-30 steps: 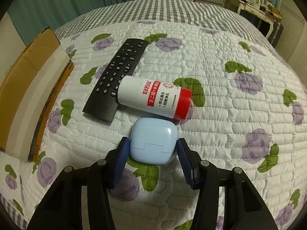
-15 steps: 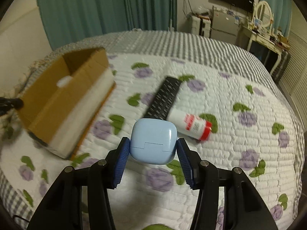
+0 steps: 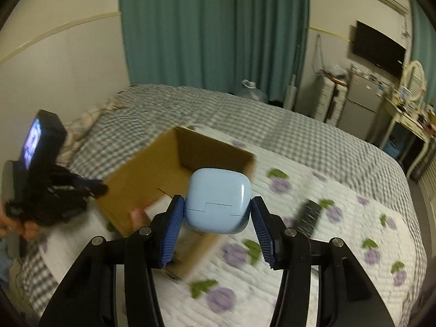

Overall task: Organize rigid objects
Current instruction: 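Carry the blue earbud case with the right tool and release it into the box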

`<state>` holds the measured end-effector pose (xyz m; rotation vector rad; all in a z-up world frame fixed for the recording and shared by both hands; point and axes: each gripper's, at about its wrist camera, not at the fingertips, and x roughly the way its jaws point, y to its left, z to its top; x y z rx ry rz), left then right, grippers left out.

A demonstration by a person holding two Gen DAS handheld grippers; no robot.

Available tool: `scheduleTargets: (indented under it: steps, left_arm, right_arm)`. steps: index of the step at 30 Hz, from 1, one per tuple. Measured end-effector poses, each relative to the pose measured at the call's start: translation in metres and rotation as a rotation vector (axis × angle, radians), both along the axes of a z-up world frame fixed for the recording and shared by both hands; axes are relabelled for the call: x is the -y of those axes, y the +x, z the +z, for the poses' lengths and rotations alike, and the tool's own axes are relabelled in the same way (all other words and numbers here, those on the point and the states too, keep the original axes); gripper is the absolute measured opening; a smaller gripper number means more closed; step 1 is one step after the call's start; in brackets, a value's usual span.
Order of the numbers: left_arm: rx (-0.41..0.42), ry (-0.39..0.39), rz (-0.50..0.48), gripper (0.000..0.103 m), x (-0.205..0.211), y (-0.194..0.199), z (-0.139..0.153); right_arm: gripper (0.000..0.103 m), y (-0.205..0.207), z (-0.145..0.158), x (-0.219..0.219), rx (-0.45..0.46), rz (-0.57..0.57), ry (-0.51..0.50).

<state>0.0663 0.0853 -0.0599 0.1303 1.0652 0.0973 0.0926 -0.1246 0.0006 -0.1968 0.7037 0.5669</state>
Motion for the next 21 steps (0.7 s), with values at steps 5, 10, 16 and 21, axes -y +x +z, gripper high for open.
scheduleTargets:
  steps: [5,10,16,21]
  left_arm:
    - [0.006,-0.015,0.005,0.007,0.0,0.002,-0.001]
    - [0.01,-0.026,0.006,0.007,0.0,0.004,-0.001]
    - [0.01,-0.027,0.007,0.007,0.0,0.004,-0.001]
    - [0.009,-0.026,0.006,0.007,-0.001,0.004,-0.001]
  right_arm:
    - [0.05,-0.002,-0.012,-0.038,-0.009,0.045,-0.009]
    - [0.05,0.001,-0.041,-0.062,-0.047,0.057,-0.057]
    - [0.05,0.005,-0.068,-0.067,-0.096,0.059,-0.091]
    - [0.058,0.0,-0.064,-0.068,-0.082,0.077,-0.081]
